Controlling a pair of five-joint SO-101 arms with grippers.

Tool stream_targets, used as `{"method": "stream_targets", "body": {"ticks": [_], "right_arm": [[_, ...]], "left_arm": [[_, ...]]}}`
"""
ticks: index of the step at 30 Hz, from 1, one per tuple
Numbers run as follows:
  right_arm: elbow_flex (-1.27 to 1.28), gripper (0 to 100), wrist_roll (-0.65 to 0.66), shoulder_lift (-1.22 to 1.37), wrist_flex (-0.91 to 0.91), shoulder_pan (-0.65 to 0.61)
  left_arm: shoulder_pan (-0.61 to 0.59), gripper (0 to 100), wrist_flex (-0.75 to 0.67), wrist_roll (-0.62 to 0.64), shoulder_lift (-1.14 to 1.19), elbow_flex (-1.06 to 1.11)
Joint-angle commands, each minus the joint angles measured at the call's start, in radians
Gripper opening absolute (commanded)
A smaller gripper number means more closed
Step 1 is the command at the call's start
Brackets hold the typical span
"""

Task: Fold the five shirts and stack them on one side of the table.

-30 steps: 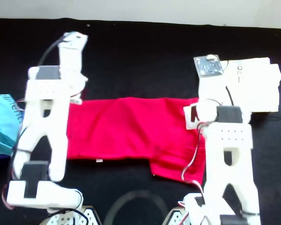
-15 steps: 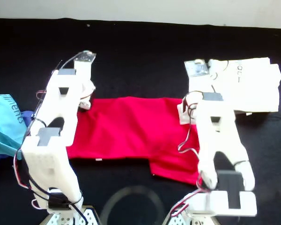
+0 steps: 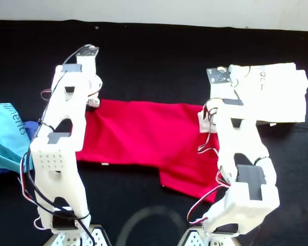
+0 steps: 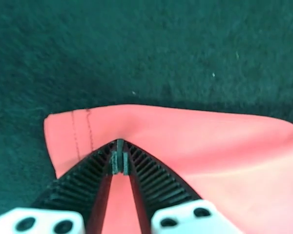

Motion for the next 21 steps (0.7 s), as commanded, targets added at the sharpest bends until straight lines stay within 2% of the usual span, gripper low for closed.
{"method": "stream_targets", "body": {"ticks": [1,4,12,17,21], "right_arm": [[-0.051,0.7,-0.002,-0.007,-0.015,0.012],[-0.077,0.7,-0.006,-0.008,0.002,0.012],[-0.213,0.7,-0.006,-0.002,0.107,-0.016],[-0.219,0.7,-0.006,0.035,0.088,-0.099],[-0.234,0.7,-0.006,0.148,0.062,-0.090]], "left_arm": [[-0.019,1,0.003,0.012,-0.004,-0.058],[-0.016,1,0.035,0.014,-0.021,-0.097],[-0.010,1,0.226,0.014,-0.062,-0.266],[0.018,1,0.129,0.014,0.019,-0.257],[-0.005,1,0.052,0.012,0.099,-0.260]]}}
